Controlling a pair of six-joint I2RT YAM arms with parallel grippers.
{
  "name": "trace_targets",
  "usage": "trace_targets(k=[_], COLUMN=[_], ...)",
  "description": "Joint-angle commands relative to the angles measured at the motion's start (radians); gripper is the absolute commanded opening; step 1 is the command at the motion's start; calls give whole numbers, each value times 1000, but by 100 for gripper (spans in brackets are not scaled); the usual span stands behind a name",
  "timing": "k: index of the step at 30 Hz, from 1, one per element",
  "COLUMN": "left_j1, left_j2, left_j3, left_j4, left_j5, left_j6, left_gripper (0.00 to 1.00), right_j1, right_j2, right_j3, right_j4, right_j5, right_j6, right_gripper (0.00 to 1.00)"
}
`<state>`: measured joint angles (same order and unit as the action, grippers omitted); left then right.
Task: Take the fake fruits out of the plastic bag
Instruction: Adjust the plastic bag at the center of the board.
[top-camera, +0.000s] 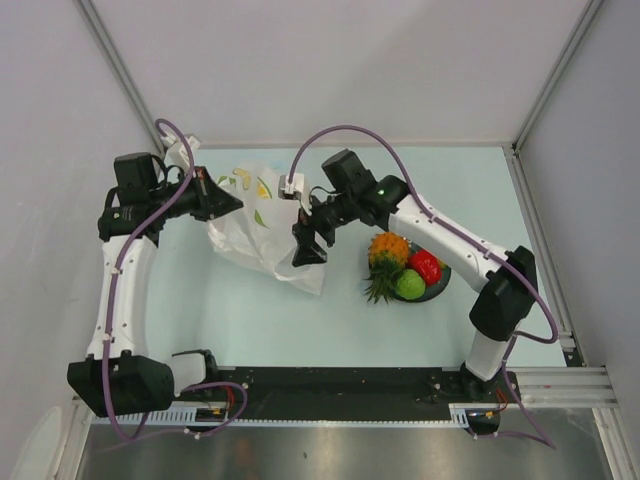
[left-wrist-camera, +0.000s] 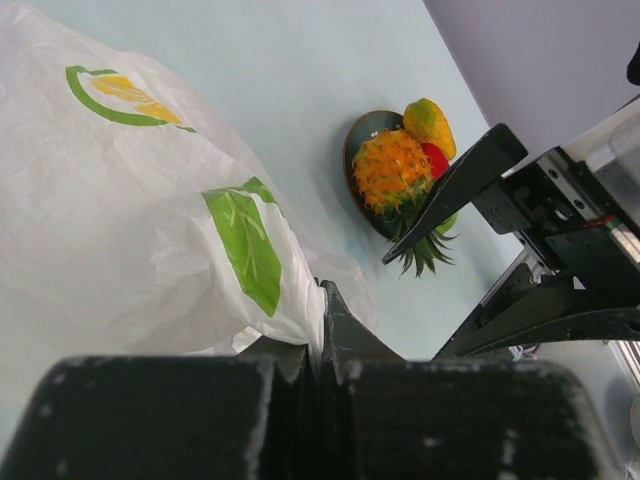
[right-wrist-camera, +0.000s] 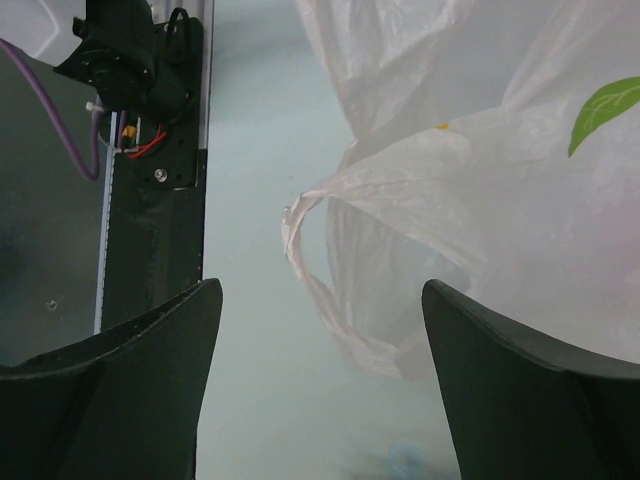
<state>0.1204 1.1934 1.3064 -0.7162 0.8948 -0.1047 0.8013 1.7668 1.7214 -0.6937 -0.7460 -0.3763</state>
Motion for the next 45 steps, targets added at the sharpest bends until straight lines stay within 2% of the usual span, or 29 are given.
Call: trace_targets(k=[1, 11, 14, 15, 17, 19, 20, 21, 23, 24, 27, 30, 34, 37, 41, 45], left_j1=[10, 12, 13, 12, 15, 18, 19, 21, 19, 21, 22, 24, 24, 24, 22, 4], left_j2=[-3, -2, -6, -8, -11, -20, -25, -25, -28, -26, -22, 5, 26, -5, -57, -83], left_j3=[13, -7, -6, -9, -12, -19, -19, -18, -7, -3, 39, 141, 319, 343, 292, 160], left_j4=[34, 35, 28, 18, 11, 12, 15, 8, -9, -17, -40, -52, -46, 43, 113, 17], left_j5=[32, 35, 33, 30, 24, 21, 20, 12, -8, -29, -60, -63, -16, 65, 160, 182], left_j6=[-18, -23, -15, -10, 2, 3, 5, 11, 51, 66, 102, 146, 177, 123, 63, 140], left_gripper=[0, 0, 0, 0, 0, 0, 0, 0, 0, 0, 0, 0, 0, 0, 1, 0], right_j1=[18, 111, 122, 122, 119, 113, 105, 101, 81, 53, -17, -79, -175, -206, -240, -249], right_j2=[25, 86, 118, 126, 138, 152, 155, 155, 142, 134, 114, 112, 114, 77, 5, -43], right_j3=[0, -49, -56, -56, -56, -39, -28, -17, 15, 27, 73, 145, 248, 264, 137, -86], right_j4=[-27, 31, 66, 82, 128, 125, 119, 114, 123, 129, 180, 270, 347, 361, 370, 365], right_j5=[-44, 48, 51, 60, 102, 76, 68, 68, 80, 83, 122, 174, 261, 327, 387, 379], right_j6=[-49, -98, -78, -64, -23, -30, -44, -44, -24, -15, 43, 150, 221, 231, 234, 237], right_gripper=[85, 78, 71, 63, 56, 47, 40, 23, 5, 0, 0, 0, 0, 0, 0, 0])
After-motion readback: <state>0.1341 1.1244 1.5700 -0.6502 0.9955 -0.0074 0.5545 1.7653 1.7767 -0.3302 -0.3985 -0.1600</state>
